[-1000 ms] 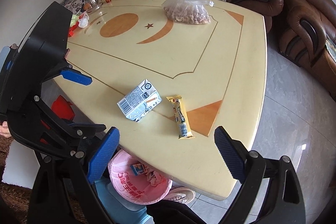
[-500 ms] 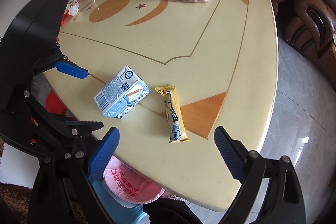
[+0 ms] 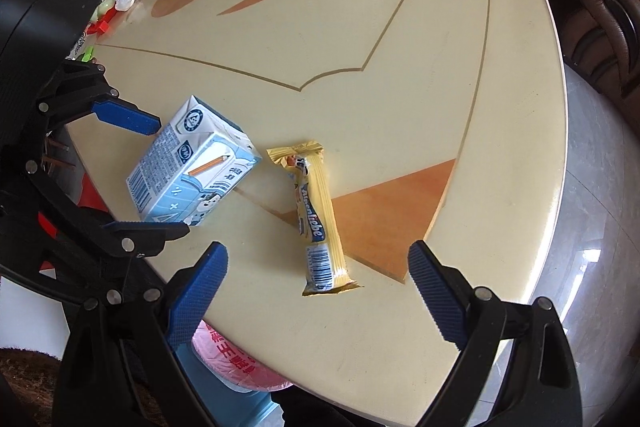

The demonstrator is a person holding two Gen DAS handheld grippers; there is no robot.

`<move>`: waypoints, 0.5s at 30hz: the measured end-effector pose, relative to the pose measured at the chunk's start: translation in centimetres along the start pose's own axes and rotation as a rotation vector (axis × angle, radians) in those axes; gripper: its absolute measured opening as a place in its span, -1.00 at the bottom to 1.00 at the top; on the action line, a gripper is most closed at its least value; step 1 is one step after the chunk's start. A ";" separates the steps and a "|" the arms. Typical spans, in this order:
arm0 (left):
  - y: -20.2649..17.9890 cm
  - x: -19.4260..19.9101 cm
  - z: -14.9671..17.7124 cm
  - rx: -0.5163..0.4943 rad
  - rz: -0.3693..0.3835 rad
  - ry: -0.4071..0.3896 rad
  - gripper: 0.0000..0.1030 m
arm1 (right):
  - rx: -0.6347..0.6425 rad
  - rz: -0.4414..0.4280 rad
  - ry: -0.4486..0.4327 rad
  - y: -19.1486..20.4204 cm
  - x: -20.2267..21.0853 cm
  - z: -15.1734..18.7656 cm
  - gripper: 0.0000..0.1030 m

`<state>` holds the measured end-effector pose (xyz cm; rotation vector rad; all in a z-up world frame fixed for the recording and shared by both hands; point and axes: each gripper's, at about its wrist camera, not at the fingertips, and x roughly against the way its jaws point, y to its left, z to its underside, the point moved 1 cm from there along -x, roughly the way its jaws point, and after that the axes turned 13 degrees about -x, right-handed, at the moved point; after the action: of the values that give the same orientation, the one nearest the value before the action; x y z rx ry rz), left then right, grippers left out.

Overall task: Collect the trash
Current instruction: 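Close the left tool on the white milk carton while the right tool grasps the yellow snack bar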

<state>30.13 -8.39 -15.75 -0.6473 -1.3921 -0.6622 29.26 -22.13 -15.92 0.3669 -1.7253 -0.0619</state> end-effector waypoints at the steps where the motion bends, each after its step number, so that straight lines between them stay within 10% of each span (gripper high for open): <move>1: 0.1 -0.2 -0.1 0.000 0.002 0.004 0.60 | 0.001 0.002 0.004 -0.1 -0.3 0.0 0.74; 15: 0.8 -2.7 -0.4 -0.043 -0.038 0.021 0.60 | 0.026 0.026 0.039 -0.8 -3.8 -0.7 0.59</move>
<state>30.82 -8.05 -18.45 -0.6475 -1.3762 -0.7288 30.64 -21.69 -19.58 0.3630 -1.6935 -0.0138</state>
